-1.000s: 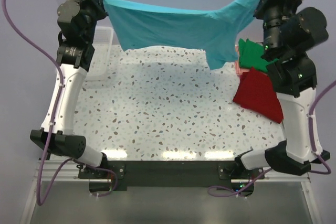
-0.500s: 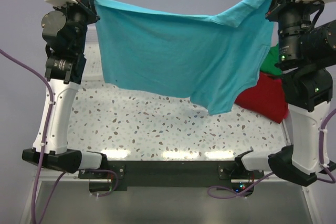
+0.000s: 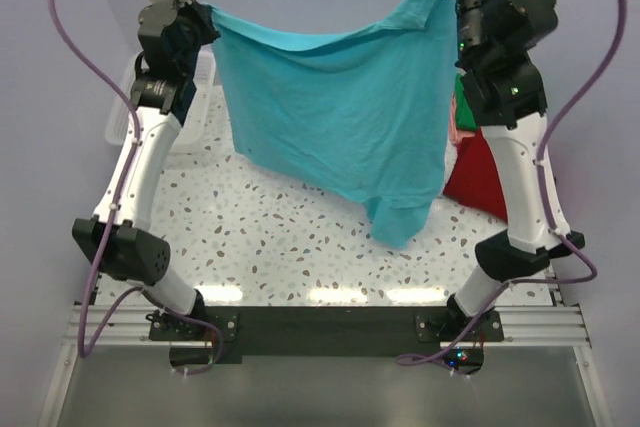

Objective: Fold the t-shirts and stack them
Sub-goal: Flatten the tshirt out

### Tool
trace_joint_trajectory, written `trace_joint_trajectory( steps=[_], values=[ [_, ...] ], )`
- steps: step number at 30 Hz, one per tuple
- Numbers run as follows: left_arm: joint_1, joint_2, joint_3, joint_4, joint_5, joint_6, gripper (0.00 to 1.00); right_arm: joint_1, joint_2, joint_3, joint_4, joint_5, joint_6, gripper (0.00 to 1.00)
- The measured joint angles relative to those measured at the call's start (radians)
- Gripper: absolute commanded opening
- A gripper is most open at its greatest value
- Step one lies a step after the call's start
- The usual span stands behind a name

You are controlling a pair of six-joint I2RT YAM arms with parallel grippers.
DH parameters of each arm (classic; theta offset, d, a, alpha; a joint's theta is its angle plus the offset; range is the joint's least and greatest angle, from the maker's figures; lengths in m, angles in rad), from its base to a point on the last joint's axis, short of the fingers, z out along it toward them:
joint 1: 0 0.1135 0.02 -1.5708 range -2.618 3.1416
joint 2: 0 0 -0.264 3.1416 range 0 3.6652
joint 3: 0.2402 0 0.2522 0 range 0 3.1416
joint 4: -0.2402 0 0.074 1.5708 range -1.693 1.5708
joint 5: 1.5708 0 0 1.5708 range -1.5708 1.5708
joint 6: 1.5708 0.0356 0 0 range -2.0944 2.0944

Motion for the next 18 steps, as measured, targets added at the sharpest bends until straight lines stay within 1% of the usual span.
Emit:
trace_joint_trajectory(
  steps=[3, 6, 9, 13, 18],
  values=[
    [0.0, 0.101, 0.05, 0.015, -0.001, 0.0, 0.0, -0.004, 0.085, 0.042, 0.04, -0.001, -0.021, 0.0],
    [0.0, 0.211, 0.121, 0.021, 0.001, -0.004, 0.0, -0.011, 0.155, 0.048, 0.082, -0.004, -0.043, 0.0],
    [0.0, 0.307, 0.201, 0.026, 0.009, -0.017, 0.0, -0.016, 0.183, 0.034, 0.112, -0.009, -0.064, 0.0],
    [0.0, 0.393, 0.317, 0.044, 0.023, -0.029, 0.0, -0.018, 0.175, -0.024, 0.209, -0.027, -0.104, 0.0],
    [0.0, 0.393, 0.367, 0.102, 0.04, -0.029, 0.0, -0.018, 0.099, -0.145, 0.322, -0.042, -0.148, 0.0]
  ],
)
